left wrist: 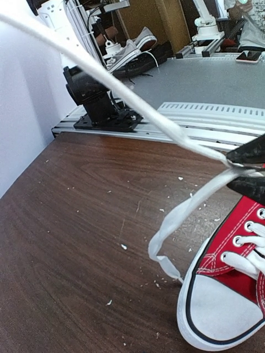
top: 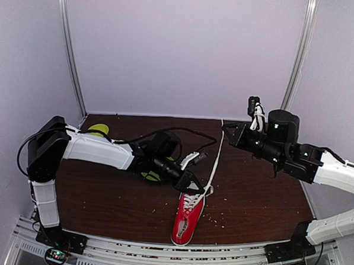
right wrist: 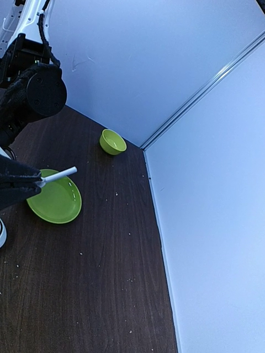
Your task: Tie the shoes
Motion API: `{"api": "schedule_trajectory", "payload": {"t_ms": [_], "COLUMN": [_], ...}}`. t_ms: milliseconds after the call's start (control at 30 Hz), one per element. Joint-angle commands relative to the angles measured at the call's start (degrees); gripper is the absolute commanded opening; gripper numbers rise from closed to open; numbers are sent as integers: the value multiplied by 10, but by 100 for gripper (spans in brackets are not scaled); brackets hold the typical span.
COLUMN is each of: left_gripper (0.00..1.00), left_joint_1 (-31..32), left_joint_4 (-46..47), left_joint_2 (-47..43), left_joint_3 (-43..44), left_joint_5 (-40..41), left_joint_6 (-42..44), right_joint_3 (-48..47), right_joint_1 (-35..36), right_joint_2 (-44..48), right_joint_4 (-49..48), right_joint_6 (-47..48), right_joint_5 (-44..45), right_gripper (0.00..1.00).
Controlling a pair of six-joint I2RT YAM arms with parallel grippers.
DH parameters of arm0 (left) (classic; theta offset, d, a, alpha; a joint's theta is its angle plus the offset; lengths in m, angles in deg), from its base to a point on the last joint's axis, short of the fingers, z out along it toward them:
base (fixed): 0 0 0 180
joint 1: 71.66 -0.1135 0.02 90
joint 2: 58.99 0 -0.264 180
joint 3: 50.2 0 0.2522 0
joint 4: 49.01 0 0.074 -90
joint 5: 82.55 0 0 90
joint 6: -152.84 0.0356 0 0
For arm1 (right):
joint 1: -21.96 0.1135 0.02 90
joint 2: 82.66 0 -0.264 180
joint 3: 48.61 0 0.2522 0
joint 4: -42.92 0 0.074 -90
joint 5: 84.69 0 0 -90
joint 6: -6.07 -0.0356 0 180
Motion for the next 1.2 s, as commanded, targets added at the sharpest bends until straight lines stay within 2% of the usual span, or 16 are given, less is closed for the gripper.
{"api": "schedule_trajectory", "payload": {"t_ms": [0, 167, 367, 533, 667, 800, 867, 967, 1033, 1167], "left_gripper": [14, 19, 21, 38, 46, 53, 56, 64, 71, 76], "left_joint_1": [2, 2, 2, 2, 3, 3, 3, 1, -8, -61], "left_joint_4": [33, 34, 29, -13, -44, 49, 106, 144, 145, 72], "left_joint_2": [10, 14, 25, 21, 0, -85, -146, -236, -285, -348], "left_joint_3": [21, 23, 31, 33, 19, -71, -138, -200, -227, -231], "left_joint_5": [-17, -25, -25, 2, 39, 105, 177, 287, 344, 372], "left_joint_6": [-1, -1, -2, 38, 67, 60, 63, 71, 74, 49], "right_joint_3": [-17, -17, -17, -12, 9, 73, 109, 169, 201, 237], "right_joint_1": [5, 5, 5, 5, 5, 5, 5, 5, 5, 5], "right_joint_2": [-3, -2, -3, 2, 29, 81, 102, 129, 142, 163], "right_joint_4": [-17, -18, -19, -16, 9, 93, 152, 224, 259, 324], "right_joint_6": [-2, -2, -3, -4, -17, -90, -132, -194, -229, -272], "right_joint_5": [-6, -6, -7, 4, 43, 124, 152, 162, 159, 158], "right_gripper": [0, 0, 0, 0, 0, 0, 0, 0, 0, 0]}}
